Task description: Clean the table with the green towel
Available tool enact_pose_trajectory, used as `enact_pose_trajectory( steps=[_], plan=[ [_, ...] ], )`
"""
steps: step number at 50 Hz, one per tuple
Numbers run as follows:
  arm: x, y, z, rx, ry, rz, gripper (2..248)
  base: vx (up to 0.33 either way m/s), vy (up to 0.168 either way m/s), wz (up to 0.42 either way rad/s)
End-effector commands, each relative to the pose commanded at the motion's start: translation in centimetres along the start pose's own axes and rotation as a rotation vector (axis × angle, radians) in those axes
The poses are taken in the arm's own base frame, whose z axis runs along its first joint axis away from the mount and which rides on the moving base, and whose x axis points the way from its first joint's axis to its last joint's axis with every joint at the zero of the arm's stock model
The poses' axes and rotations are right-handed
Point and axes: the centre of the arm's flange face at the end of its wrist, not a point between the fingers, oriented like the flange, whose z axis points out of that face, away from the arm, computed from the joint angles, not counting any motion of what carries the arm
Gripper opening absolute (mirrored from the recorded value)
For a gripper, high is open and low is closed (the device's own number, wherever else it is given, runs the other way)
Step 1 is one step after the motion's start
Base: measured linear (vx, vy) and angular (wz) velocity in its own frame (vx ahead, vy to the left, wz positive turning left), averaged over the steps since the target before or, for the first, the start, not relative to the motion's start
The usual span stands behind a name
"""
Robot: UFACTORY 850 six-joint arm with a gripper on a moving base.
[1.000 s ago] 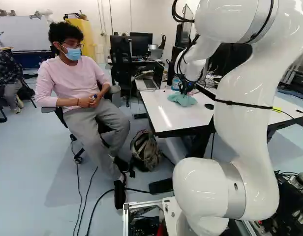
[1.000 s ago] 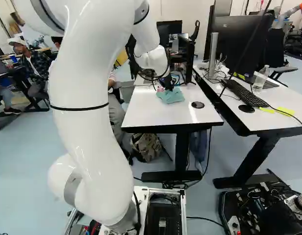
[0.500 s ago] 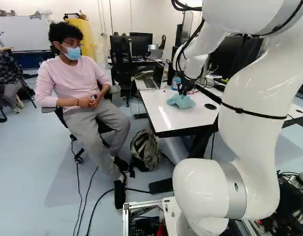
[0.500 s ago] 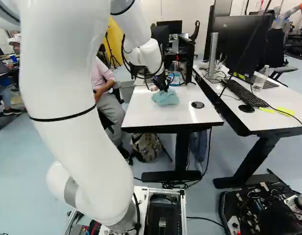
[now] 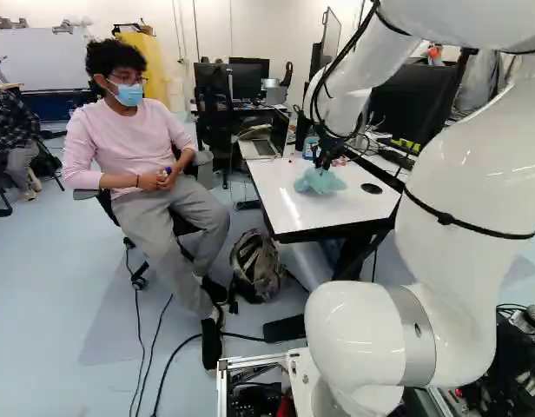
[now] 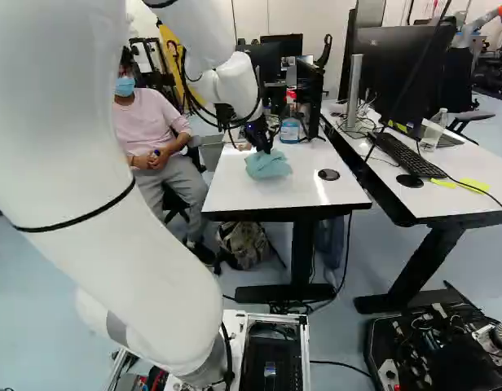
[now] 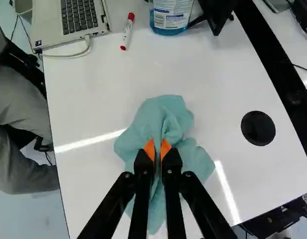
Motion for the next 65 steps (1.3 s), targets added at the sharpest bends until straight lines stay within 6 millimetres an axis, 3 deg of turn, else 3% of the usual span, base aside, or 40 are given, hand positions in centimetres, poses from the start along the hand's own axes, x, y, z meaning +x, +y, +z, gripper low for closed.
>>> enact_pose_trajectory(
  steps=[54, 65],
  plan=[
    [-0.6, -0.2, -0.4, 0.002, -0.008, -0.003, 34, 0.000, 0.000, 0.000],
    [-0.3, 0.8, -1.4, -0.009, 0.015, 0.014, 34, 0.000, 0.000, 0.000]
  ],
)
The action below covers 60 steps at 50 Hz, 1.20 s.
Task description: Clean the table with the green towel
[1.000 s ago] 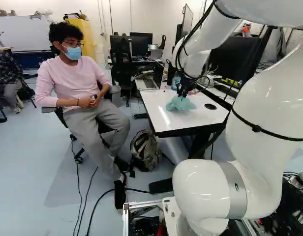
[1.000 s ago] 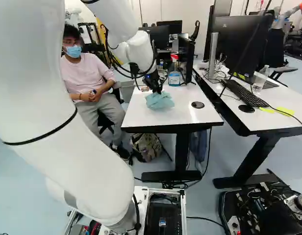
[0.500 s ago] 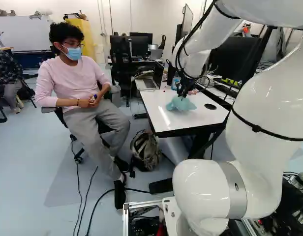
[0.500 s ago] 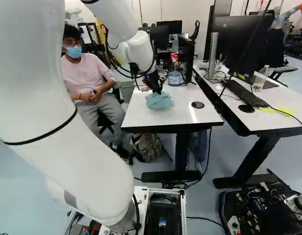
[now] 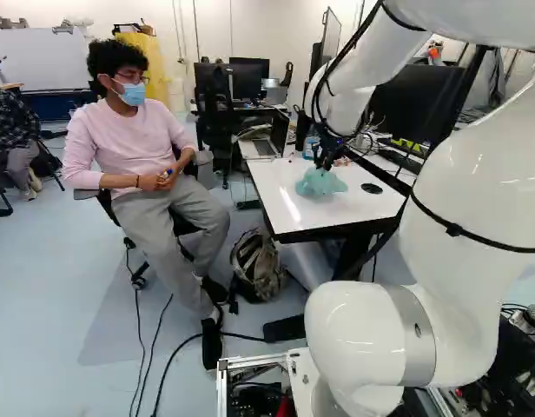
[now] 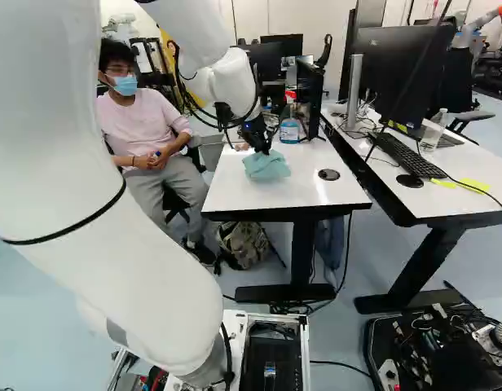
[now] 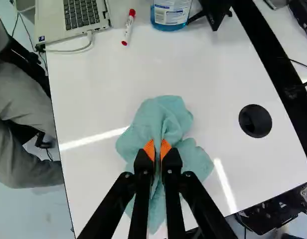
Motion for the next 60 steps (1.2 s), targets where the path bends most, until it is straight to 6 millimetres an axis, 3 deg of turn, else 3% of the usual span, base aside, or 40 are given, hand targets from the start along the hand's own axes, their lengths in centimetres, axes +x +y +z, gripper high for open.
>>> enact_pose_trajectory(
  steps=[24, 60],
  plan=[
    [0.7, 4.0, -0.6, -0.045, 0.018, 0.071, 34, 0.000, 0.000, 0.000],
    [-0.8, 10.6, -1.4, -0.122, 0.016, 0.193, 34, 0.000, 0.000, 0.000]
  ],
)
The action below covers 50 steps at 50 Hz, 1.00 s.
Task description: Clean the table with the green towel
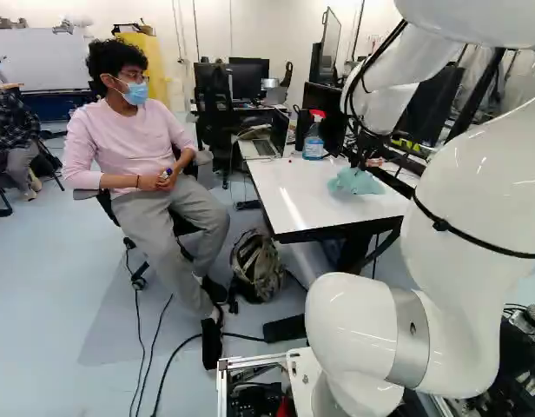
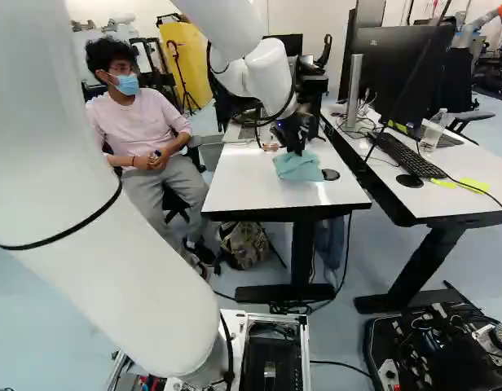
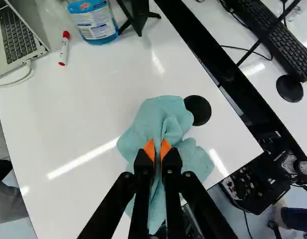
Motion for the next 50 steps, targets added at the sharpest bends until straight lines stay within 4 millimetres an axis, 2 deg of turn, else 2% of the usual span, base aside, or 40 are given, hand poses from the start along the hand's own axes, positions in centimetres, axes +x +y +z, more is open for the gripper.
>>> enact_pose_trajectory(
  steps=[21, 50],
  plan=[
    [0.1, 4.0, 0.1, -0.045, -0.001, 0.070, 34, 0.000, 0.000, 0.000],
    [1.4, 8.9, 1.0, -0.098, 0.000, 0.152, 34, 0.000, 0.000, 0.000]
  ],
)
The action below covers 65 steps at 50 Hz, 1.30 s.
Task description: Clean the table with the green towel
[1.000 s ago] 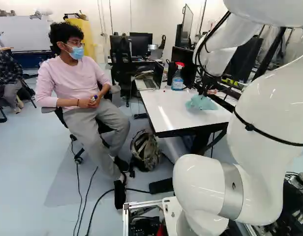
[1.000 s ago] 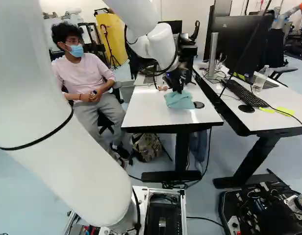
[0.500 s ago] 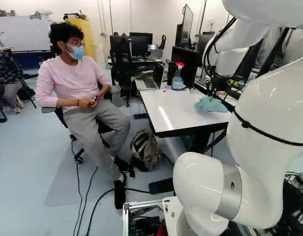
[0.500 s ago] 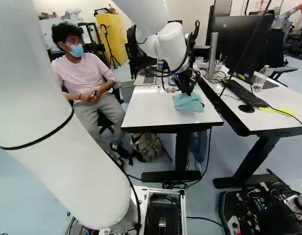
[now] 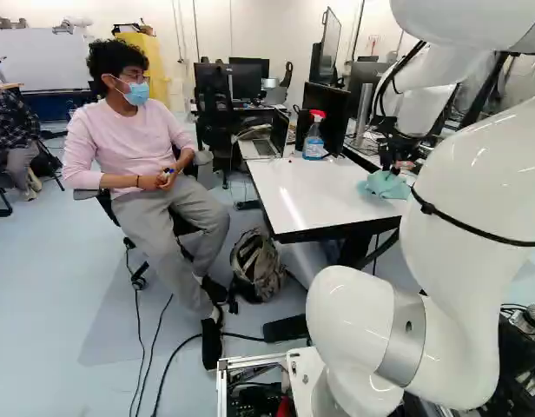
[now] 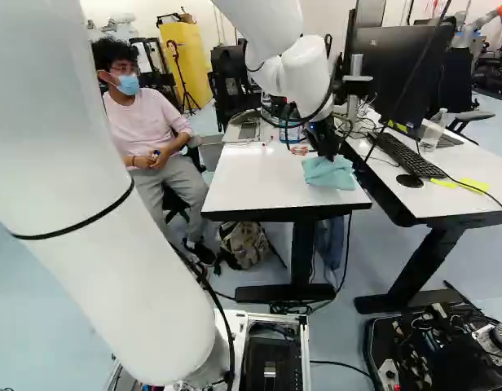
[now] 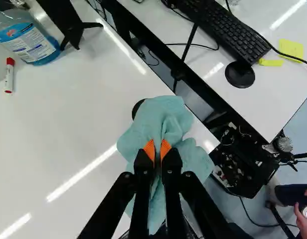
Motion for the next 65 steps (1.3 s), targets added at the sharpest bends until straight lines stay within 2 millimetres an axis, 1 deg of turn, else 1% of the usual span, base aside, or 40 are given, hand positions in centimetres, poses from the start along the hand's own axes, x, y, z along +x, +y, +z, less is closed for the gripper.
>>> enact_pose_trajectory(
  steps=[8, 24, 25, 29, 30, 35, 36, 40, 41, 45, 46, 51, 52, 56, 57, 65],
  plan=[
    [0.75, 0.86, 0.49, -0.009, 0.001, 0.014, 34, 0.000, 0.000, 0.000],
    [0.77, 0.88, 0.51, -0.009, 0.001, 0.015, 34, 0.000, 0.000, 0.000],
    [0.77, 0.88, 0.51, -0.009, 0.001, 0.015, 44, 0.000, 0.000, 0.000],
    [0.77, 0.88, 0.51, -0.009, 0.001, 0.015, 44, 0.000, 0.000, 0.000],
    [0.77, 0.88, 0.51, -0.009, 0.001, 0.015, 76, 0.000, 0.000, 0.000],
    [0.77, 0.88, 0.51, -0.009, 0.001, 0.015, 76, 0.000, 0.000, 0.000],
    [0.77, 0.88, 0.51, -0.009, 0.001, 0.015, 112, 0.000, 0.000, 0.000],
    [0.77, 0.88, 0.51, -0.009, 0.001, 0.015, 112, 0.000, 0.000, 0.000],
    [0.77, 0.88, 0.51, -0.009, 0.001, 0.015, 147, 0.000, 0.000, 0.000],
    [0.77, 0.88, 0.51, -0.009, 0.001, 0.015, 147, 0.000, 0.000, 0.000],
    [0.77, 0.88, 0.51, -0.009, 0.001, 0.015, 183, 0.000, 0.000, 0.000],
    [0.77, 0.88, 0.51, -0.009, 0.001, 0.015, 183, 0.000, 0.000, 0.000],
    [0.77, 0.88, 0.51, -0.009, 0.001, 0.015, 221, 0.000, 0.000, 0.000],
    [0.77, 0.88, 0.51, -0.009, 0.001, 0.015, 221, 0.000, 0.000, 0.000],
    [0.77, 0.88, 0.51, -0.009, 0.001, 0.015, 247, 0.000, 0.000, 0.000],
    [0.77, 0.88, 0.51, -0.009, 0.001, 0.015, 247, 0.000, 0.000, 0.000]
  ],
)
